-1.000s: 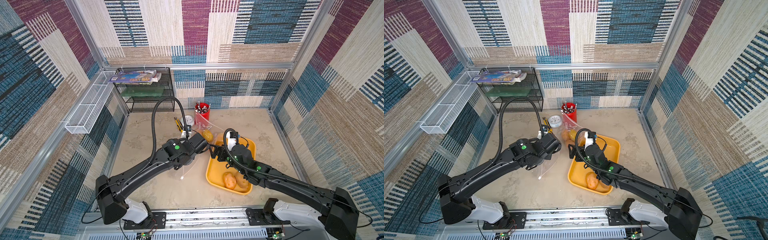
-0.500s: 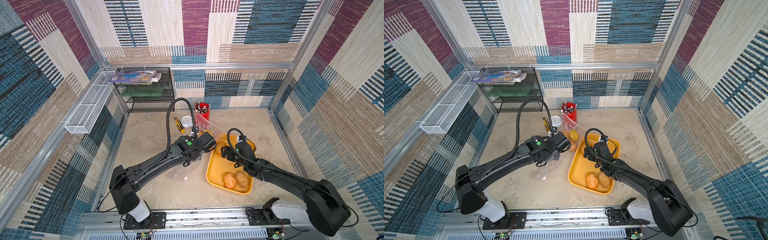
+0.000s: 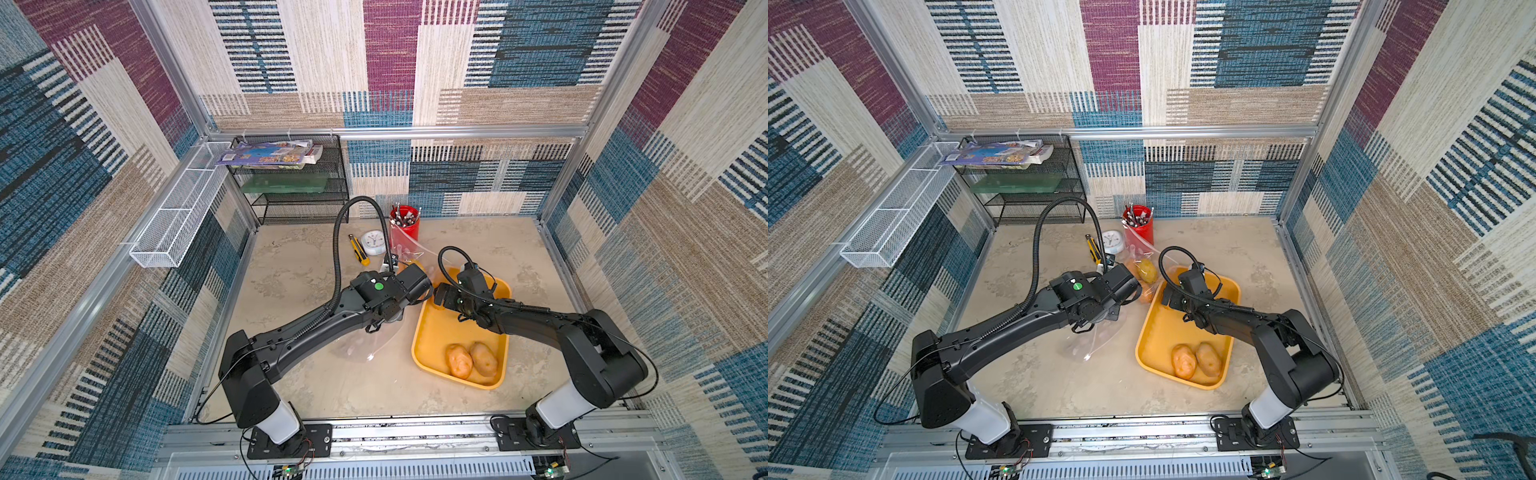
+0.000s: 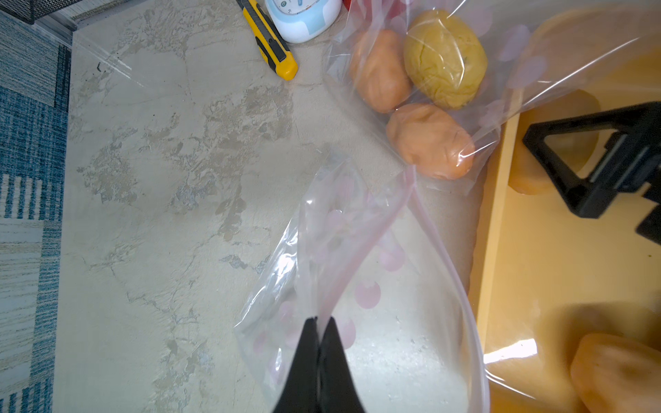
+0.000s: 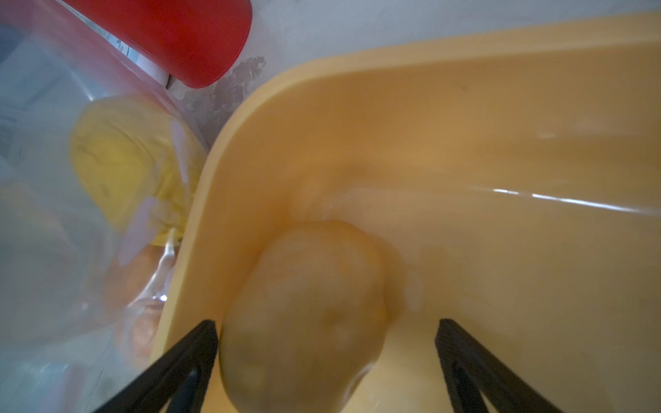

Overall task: Put the potatoes into a zipper bag and zip it
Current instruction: Pick up the potato from the basket.

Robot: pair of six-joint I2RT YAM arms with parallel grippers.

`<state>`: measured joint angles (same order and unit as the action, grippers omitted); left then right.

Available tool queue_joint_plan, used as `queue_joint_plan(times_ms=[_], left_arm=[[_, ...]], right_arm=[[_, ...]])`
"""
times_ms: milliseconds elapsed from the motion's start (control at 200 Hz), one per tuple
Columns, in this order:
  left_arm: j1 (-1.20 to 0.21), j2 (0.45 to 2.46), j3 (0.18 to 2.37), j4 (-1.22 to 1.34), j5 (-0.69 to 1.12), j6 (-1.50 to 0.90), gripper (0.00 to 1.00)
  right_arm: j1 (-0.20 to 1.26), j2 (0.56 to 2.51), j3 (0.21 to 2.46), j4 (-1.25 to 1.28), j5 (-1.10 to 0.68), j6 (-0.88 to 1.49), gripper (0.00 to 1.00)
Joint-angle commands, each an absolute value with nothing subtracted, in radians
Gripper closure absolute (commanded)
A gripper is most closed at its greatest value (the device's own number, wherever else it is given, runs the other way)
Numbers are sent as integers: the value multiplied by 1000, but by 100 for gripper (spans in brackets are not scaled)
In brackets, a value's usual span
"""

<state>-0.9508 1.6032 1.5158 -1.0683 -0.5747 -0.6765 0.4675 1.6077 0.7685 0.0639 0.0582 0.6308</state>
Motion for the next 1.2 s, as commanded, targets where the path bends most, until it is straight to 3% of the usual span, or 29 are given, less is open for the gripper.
queue_joint_plan(times_ms=[0,205,596,771,1197], left_arm=[[-950,1597,1515,-1071,-589,-668,100],[-951,1595,1513,-1063,-579,-660,100],[-950,1559,1480,-1018,-544,-639,100],[-951,1540,1448,-983,-528,-626,100],[-948,1528,1443,-969,-511,-618,100]], right_arm=[[469,1649,794,119,10,612,3],[469,1689,809,126,3,617,18],[481,1584,756,116,50,622,44],[498,1471,709,78,85,628,48],[611,957,612,-120,210,651,53]])
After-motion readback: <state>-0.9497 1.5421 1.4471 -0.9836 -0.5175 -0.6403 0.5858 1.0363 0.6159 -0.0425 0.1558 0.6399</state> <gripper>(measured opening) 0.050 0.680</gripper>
